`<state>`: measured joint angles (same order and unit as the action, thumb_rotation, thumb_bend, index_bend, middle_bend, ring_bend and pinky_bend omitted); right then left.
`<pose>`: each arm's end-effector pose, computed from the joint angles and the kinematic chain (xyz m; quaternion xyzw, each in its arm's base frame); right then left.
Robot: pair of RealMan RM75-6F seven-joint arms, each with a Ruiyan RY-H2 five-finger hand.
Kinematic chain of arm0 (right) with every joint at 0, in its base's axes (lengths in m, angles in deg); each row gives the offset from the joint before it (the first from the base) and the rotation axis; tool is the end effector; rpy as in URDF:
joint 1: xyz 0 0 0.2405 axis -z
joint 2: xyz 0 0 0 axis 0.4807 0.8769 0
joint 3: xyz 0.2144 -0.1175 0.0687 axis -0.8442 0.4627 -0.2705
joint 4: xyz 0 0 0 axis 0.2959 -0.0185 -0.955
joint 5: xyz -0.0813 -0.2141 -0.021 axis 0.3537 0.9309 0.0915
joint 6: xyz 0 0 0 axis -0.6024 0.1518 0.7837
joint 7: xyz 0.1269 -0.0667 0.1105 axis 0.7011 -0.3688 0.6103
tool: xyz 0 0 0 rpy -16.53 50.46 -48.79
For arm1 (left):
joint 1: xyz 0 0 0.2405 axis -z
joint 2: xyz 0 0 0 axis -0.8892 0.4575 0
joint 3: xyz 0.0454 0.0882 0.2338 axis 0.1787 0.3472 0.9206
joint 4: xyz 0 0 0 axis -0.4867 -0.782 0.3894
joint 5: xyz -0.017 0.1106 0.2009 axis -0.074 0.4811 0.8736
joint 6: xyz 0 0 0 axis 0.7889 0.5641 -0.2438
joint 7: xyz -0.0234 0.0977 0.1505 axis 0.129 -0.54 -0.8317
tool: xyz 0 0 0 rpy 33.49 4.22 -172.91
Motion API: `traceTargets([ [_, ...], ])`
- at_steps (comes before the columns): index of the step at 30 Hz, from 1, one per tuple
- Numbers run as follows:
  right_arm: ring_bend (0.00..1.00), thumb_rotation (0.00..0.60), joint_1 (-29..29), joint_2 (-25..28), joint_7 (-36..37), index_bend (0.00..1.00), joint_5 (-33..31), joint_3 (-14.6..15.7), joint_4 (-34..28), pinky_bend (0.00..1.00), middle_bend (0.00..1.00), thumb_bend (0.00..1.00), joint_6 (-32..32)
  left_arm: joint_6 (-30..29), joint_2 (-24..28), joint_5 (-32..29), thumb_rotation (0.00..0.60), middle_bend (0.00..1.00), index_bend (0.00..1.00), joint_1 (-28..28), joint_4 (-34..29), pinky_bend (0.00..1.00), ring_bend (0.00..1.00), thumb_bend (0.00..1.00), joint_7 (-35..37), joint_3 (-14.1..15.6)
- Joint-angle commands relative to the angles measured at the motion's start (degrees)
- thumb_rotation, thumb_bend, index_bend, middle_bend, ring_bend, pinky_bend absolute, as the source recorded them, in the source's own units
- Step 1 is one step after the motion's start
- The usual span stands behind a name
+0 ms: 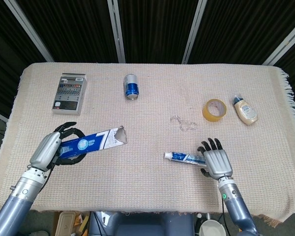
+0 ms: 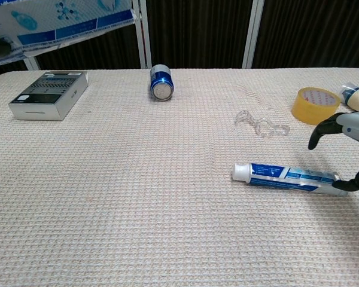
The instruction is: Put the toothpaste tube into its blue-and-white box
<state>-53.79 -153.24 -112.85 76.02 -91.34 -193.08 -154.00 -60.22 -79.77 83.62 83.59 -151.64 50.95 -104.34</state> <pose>-0.1926 -0.2894 -0.0011 0.7088 -0.4210 0.2576 0.5040 -0.1044 0.2783 0.1147 -0.5486 -0.5735 -0.5003 0.3461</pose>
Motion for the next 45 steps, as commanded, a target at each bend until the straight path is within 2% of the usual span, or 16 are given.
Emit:
traceTargets([
  [1,0.04,0.6,-1.4,-1.8,0.1,0.3,-1.6,-0.3,1.7,0.0,0.18,0.25,0.4,-0.6,0.2,-0.3,0.6,0.41,0.42,0.2,0.0,0.12,0.12,0.29,-0.7,0.8],
  [13,0.06,0.6,-3.7,-2.7,2.5,0.31,-3.2,0.0,4.4,0.0,0.24,0.25,0.3,-2.8,-0.6,-0.7,0.6,0.42,0.43,1.1,0.4,0.12,0.12,0.29,-1.8,3.7],
  [29,0.07,0.6,-3.7,-3.3,8.0,0.32,-1.6,2.6,8.1,0.0,0.29,0.25,0.8,-4.1,-2.1,-0.2,0.6,0.42,0.44,2.1,2.1,0.12,0.12,0.29,-1.2,5.6],
  [39,0.11,0.6,-4.1,-5.0,8.7,0.4,-2.3,3.2,10.7,0.0,0.38,0.25,1.1,-4.4,-2.7,-0.5,0.6,0.42,0.44,2.4,3.4,0.12,0.12,0.29,-0.5,6.5],
  [45,0.12,0.6,-4.2,-5.0,8.9,0.43,-2.8,3.4,11.5,0.0,0.41,0.25,1.0,-4.6,-2.6,-0.3,0.6,0.42,0.44,2.2,4.1,0.12,0.12,0.29,1.3,6.5],
])
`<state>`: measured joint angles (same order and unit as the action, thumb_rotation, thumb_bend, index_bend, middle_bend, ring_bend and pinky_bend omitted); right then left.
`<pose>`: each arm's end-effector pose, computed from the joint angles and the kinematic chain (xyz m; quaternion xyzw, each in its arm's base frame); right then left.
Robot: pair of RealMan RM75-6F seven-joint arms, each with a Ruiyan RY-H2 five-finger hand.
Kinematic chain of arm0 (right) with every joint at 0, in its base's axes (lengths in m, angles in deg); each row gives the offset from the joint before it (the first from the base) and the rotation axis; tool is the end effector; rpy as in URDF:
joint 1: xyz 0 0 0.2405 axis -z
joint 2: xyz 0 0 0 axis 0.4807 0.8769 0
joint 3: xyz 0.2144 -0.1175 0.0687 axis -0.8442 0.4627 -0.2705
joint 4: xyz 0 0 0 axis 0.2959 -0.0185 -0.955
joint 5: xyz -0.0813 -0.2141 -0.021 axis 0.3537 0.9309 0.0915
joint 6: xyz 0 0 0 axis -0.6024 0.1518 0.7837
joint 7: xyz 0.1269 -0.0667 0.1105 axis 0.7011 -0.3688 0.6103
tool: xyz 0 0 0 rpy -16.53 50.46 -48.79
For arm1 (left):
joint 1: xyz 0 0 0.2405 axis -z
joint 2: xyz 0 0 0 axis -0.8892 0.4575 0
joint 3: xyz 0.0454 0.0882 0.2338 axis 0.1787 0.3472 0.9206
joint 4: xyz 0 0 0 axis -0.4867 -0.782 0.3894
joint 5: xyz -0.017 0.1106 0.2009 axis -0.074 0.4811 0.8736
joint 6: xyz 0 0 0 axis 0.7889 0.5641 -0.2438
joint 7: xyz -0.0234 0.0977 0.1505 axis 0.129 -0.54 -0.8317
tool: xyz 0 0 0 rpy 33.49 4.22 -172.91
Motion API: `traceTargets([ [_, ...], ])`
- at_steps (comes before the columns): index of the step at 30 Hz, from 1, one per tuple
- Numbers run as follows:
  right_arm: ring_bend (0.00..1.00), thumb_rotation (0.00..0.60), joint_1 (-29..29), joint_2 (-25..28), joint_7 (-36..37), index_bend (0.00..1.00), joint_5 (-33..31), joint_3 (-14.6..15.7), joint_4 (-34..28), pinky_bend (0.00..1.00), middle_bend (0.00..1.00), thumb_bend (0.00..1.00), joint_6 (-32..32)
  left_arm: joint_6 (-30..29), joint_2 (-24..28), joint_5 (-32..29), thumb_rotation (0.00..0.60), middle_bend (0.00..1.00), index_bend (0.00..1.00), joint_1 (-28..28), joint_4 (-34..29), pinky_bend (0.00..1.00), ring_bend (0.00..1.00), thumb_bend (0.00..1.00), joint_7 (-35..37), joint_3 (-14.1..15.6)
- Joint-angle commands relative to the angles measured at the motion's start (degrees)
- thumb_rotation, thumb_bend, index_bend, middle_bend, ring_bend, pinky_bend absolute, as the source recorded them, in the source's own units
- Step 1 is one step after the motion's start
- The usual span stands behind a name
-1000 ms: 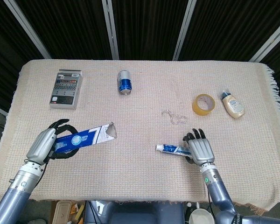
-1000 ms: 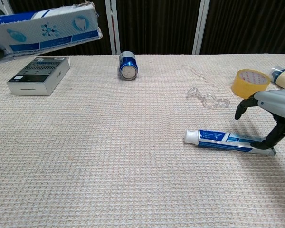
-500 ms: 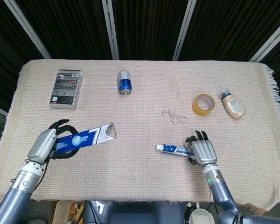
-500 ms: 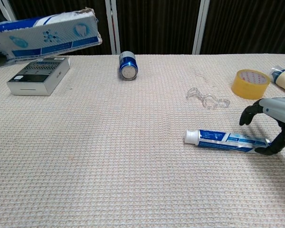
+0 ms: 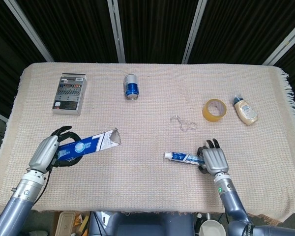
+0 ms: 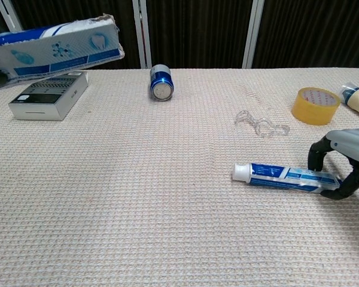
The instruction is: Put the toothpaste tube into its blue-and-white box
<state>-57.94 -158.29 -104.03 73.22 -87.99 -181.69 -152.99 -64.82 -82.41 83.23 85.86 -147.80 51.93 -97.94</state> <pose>-0.2231 -0.3047 -0.0288 0.6942 -0.4506 0.2493 0.5029 -0.1314 0.2762 0.0997 -0.5360 -0.5861 -0.4811 0.3711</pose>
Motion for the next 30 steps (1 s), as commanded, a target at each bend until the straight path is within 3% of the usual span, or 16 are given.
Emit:
traceTargets([
  [1,0.12,0.6,0.0,0.0,0.1,0.43,0.0,0.1,0.1,0.0,0.41,0.25,-0.1,0.0,0.1,0.1,0.6,0.42,0.44,-0.1,0.3,0.12,0.12,0.29,0.5,0.2],
  [13,0.25,0.6,-0.2,-0.2,-0.2,0.54,0.8,0.6,0.8,0.0,0.58,0.25,-0.9,0.5,0.2,1.2,0.6,0.44,0.45,-0.3,1.2,0.12,0.13,0.29,1.8,1.3],
  [30,0.33,0.6,1.1,1.8,1.2,0.6,7.7,0.9,-1.0,0.0,0.66,0.31,-5.3,5.9,0.7,6.3,0.6,0.44,0.45,-1.5,4.4,0.12,0.13,0.3,14.1,3.3],
])
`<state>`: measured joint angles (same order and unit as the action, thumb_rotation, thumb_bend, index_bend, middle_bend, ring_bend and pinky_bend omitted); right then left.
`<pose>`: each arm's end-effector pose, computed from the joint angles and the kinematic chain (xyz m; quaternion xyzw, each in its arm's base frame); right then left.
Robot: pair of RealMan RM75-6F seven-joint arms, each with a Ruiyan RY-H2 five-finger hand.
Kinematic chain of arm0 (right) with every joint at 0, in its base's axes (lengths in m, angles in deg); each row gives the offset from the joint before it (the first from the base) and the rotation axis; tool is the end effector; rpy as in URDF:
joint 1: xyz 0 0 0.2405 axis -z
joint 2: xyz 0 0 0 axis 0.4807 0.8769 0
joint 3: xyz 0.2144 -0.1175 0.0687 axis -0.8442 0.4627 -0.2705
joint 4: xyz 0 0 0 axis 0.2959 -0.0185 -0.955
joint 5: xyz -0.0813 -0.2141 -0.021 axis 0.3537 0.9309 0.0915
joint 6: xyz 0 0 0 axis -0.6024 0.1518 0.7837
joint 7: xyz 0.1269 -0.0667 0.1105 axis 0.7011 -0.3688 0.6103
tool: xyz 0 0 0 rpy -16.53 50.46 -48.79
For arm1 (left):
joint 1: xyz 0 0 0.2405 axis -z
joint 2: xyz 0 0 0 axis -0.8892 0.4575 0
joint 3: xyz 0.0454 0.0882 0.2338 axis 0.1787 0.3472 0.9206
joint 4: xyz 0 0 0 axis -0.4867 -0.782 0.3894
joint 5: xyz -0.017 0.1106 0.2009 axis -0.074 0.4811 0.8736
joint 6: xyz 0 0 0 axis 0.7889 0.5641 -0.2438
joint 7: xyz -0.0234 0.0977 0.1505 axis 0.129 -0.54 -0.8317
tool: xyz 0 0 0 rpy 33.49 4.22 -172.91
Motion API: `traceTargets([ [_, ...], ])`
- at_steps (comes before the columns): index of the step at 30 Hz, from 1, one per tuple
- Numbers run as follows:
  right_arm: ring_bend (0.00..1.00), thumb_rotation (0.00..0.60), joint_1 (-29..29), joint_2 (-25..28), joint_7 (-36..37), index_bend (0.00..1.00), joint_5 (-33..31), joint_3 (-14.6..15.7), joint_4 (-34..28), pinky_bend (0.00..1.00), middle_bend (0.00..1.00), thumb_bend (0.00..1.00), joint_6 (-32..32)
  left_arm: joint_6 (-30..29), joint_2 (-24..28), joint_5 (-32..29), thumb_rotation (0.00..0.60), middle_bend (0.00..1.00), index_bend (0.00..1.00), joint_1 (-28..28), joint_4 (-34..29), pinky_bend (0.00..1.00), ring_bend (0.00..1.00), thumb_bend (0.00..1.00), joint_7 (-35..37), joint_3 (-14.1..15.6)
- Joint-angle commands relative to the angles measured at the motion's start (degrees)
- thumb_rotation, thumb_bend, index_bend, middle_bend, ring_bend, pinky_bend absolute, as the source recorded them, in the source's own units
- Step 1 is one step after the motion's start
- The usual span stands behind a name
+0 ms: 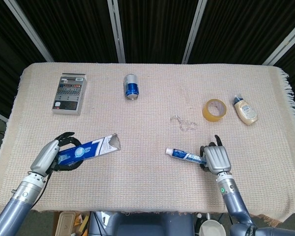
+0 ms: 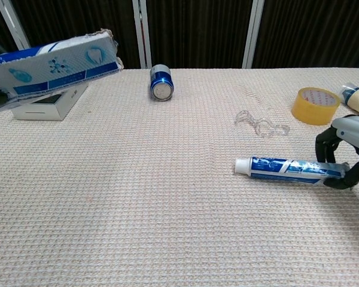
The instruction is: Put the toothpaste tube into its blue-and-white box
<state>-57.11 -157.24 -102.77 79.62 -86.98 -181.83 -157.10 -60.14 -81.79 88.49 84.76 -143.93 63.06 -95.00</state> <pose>-0.2166 -0.3052 -0.0122 0.6957 -0.4083 0.2805 0.5202 -0.1486 0.2688 0.0850 -0.5267 -0.6243 -0.4777 0.3236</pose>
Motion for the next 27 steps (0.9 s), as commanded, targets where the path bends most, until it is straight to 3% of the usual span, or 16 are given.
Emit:
traceTargets([
  [1,0.33,0.6,0.4,1.0,-0.1,0.6,1.8,-0.1,-1.3,0.0,0.67,0.32,-1.6,1.6,0.1,1.5,0.6,0.45,0.45,-0.5,0.7,0.12,0.13,0.3,4.1,0.4],
  [8,0.33,0.6,0.4,7.4,-3.0,0.6,6.1,-2.0,-10.5,0.0,0.67,0.33,-5.6,9.1,1.0,9.5,0.6,0.44,0.45,-0.6,4.6,0.12,0.13,0.3,21.1,1.9],
  [15,0.33,0.6,-0.4,14.8,-9.3,0.61,14.5,-3.7,-22.0,0.0,0.67,0.34,-9.7,17.2,1.1,26.8,0.6,0.44,0.45,2.8,13.3,0.12,0.13,0.3,43.6,6.8],
  [22,0.33,0.6,-1.2,19.0,-17.7,0.61,21.3,-2.7,-30.7,0.0,0.67,0.34,-9.1,18.2,-0.4,36.3,0.6,0.44,0.45,7.3,20.8,0.12,0.13,0.3,54.7,12.1],
  [27,0.33,0.6,-1.5,21.4,-18.3,0.61,21.2,-3.1,-35.9,0.0,0.67,0.34,-7.7,15.7,-1.5,38.7,0.6,0.44,0.45,8.8,24.2,0.12,0.13,0.3,58.2,14.6],
])
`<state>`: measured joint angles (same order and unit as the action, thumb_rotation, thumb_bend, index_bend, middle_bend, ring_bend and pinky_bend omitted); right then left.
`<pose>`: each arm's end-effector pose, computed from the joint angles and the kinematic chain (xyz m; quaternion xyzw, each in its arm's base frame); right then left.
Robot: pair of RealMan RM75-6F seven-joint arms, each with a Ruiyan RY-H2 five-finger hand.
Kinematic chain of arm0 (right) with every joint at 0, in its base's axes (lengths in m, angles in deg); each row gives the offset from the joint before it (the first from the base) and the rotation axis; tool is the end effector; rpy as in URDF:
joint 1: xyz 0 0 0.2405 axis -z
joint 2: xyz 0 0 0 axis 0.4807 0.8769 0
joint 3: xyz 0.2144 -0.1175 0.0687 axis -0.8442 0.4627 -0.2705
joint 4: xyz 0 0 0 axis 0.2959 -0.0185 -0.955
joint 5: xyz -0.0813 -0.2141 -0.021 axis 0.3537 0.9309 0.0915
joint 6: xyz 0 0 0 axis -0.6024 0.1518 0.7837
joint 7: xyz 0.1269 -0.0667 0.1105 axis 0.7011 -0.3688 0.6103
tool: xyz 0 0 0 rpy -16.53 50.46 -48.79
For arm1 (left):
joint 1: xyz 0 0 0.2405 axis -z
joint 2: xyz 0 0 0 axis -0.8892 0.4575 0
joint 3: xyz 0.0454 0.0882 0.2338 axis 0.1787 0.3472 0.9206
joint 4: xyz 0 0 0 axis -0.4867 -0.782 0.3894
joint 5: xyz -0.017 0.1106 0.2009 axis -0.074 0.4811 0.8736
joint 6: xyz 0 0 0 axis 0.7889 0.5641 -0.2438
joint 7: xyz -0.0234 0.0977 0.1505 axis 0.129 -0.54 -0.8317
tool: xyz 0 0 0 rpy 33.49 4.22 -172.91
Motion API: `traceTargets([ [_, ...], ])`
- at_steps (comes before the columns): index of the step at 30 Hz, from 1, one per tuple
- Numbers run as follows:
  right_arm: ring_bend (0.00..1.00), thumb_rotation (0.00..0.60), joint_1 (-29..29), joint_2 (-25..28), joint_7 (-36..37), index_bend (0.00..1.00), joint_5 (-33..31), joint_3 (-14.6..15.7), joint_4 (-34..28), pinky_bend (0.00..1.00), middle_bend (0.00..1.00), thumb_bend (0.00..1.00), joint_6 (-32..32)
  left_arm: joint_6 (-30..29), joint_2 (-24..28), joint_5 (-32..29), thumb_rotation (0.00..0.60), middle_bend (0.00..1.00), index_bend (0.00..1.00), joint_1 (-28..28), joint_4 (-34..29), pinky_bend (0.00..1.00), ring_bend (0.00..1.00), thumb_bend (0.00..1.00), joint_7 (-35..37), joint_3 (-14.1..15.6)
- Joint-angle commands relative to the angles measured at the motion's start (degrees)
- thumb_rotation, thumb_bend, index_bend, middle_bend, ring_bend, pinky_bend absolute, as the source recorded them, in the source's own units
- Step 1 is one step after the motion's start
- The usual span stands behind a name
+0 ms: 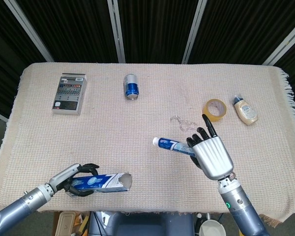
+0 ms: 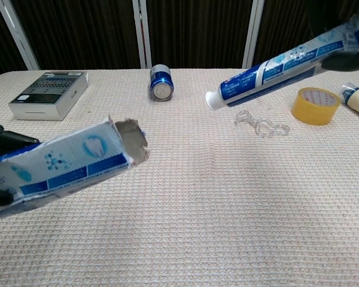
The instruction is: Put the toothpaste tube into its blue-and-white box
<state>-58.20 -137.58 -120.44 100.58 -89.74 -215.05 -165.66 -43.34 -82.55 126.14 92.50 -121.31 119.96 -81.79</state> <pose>-0.0606 -0.2635 0.1072 0.7333 -0.1845 0.4134 0.5073 -0.1965 0.2381 0.0172 -0.5596 -0.7411 -0.3644 0.0695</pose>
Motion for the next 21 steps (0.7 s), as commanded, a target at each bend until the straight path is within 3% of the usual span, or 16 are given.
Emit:
traceTargets([
  [1,0.33,0.6,-0.6,2.2,-0.7,0.61,-0.1,-0.6,-3.5,0.0,0.67,0.34,1.2,-1.6,-0.8,1.3,0.6,0.44,0.45,1.3,1.9,0.12,0.13,0.3,1.8,1.8],
  [12,0.33,0.6,-1.5,6.5,8.5,0.62,1.3,-3.0,-3.8,0.0,0.67,0.35,3.8,-10.5,0.3,2.6,0.6,0.44,0.46,1.1,5.9,0.12,0.13,0.3,6.0,4.9],
  [21,0.33,0.6,2.2,11.3,18.7,0.62,7.9,-1.2,-3.8,0.0,0.67,0.35,2.7,-14.3,1.9,-5.2,0.6,0.44,0.48,-1.6,7.9,0.12,0.12,0.3,-1.2,3.4],
])
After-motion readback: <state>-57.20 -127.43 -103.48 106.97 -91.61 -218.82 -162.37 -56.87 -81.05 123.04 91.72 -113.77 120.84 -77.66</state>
